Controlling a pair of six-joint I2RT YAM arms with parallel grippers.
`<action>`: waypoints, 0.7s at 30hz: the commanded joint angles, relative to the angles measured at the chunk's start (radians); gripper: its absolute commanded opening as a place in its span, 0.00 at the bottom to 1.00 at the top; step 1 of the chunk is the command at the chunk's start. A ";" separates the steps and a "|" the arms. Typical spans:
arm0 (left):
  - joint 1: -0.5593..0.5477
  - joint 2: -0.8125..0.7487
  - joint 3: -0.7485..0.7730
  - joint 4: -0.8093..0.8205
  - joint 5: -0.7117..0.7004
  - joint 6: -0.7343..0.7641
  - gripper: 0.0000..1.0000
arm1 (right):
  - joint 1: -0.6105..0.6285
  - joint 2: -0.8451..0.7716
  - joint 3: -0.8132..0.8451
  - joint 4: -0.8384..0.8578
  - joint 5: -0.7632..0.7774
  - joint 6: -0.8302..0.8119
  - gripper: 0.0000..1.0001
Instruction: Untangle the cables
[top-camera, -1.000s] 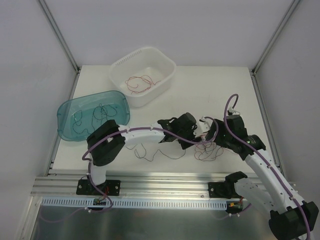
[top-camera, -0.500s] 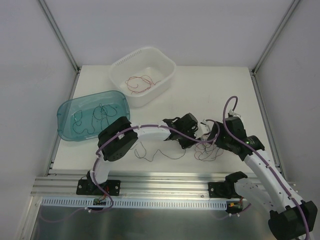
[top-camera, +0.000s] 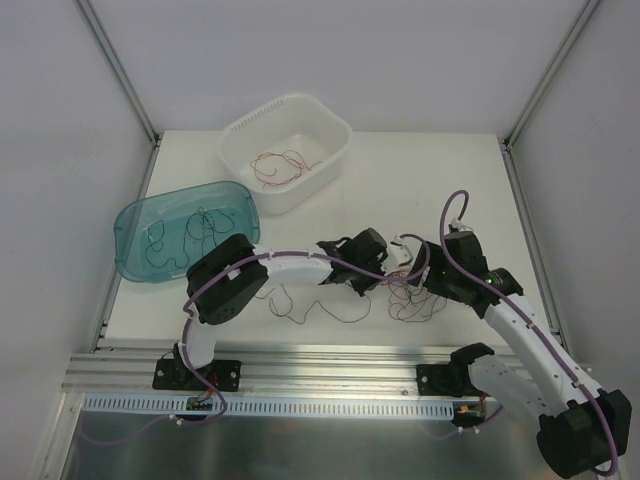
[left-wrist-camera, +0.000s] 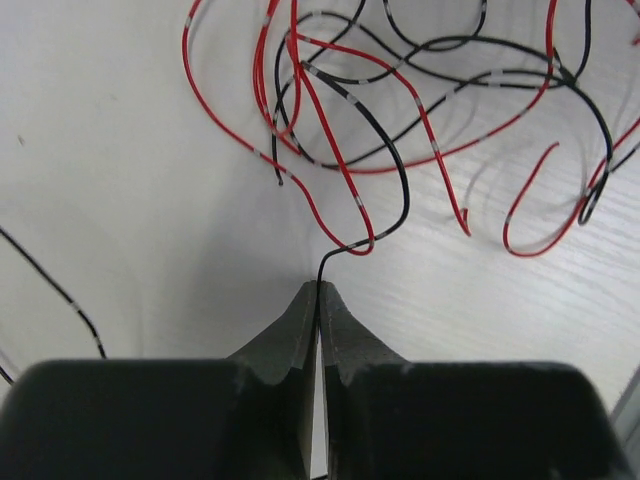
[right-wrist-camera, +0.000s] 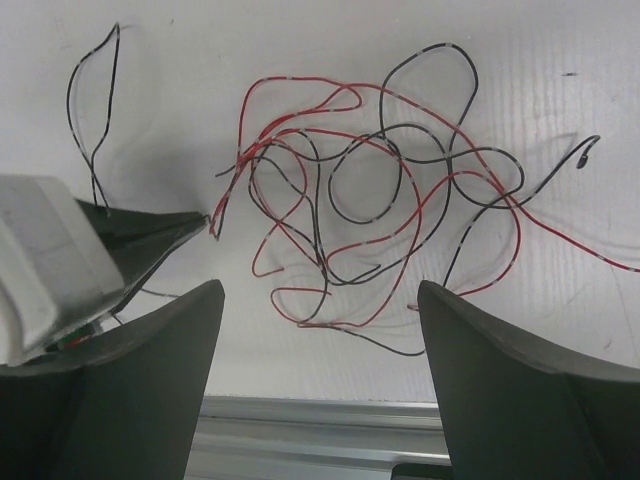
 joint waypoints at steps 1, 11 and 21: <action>0.007 -0.090 -0.085 -0.087 -0.004 -0.091 0.00 | 0.007 0.051 -0.001 0.073 -0.031 0.047 0.83; 0.009 -0.255 -0.224 -0.056 0.042 -0.276 0.00 | 0.022 0.267 0.051 0.207 0.012 0.139 0.82; 0.007 -0.324 -0.290 -0.046 0.021 -0.328 0.00 | 0.129 0.564 0.171 0.256 0.095 0.189 0.79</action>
